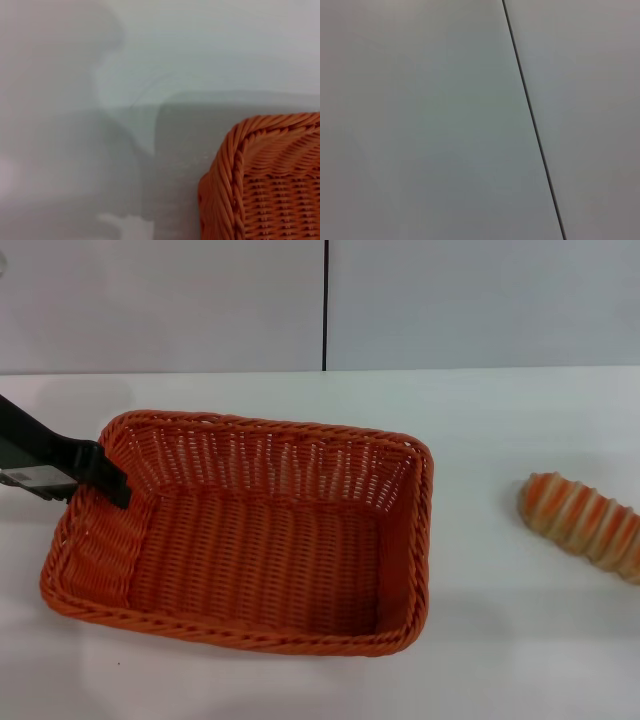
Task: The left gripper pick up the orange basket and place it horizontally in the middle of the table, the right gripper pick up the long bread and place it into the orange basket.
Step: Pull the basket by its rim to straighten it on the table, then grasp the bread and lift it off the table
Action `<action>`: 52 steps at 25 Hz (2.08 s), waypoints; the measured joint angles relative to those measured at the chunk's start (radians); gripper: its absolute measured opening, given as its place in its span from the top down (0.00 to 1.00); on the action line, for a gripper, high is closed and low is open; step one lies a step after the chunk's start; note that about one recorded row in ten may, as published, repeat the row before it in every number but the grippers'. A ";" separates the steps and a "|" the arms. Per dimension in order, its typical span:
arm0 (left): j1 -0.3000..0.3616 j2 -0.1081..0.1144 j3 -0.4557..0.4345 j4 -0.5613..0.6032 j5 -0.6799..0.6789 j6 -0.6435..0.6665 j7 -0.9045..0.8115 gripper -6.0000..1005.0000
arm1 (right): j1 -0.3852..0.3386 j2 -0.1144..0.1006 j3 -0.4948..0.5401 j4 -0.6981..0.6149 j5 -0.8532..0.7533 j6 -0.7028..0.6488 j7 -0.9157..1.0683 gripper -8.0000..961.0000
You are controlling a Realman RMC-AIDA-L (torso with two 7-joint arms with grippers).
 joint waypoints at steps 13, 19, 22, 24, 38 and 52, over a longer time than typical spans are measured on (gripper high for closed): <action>0.005 0.048 -0.054 0.038 -0.026 0.006 0.010 0.32 | -0.006 -0.004 0.000 -0.002 -0.001 0.002 0.000 0.48; 0.027 0.040 -0.269 0.139 -0.105 -0.012 0.144 0.18 | -0.013 -0.009 0.000 -0.071 -0.043 0.106 0.009 0.48; 0.053 0.029 -0.315 0.140 -0.170 -0.037 0.208 0.18 | -0.030 -0.011 0.000 -0.181 -0.130 0.224 0.106 0.47; 0.095 0.017 -0.348 0.143 -0.272 -0.070 0.284 0.18 | -0.050 -0.010 0.000 -0.292 -0.215 0.293 0.219 0.47; 0.445 -0.028 -0.379 -0.047 -0.952 -0.323 0.989 0.18 | -0.023 -0.008 0.001 -1.036 -1.200 0.466 1.294 0.47; 0.529 -0.028 -0.405 -0.637 -1.319 -0.286 1.756 0.18 | 0.246 -0.103 0.042 -1.220 -1.920 0.075 1.932 0.48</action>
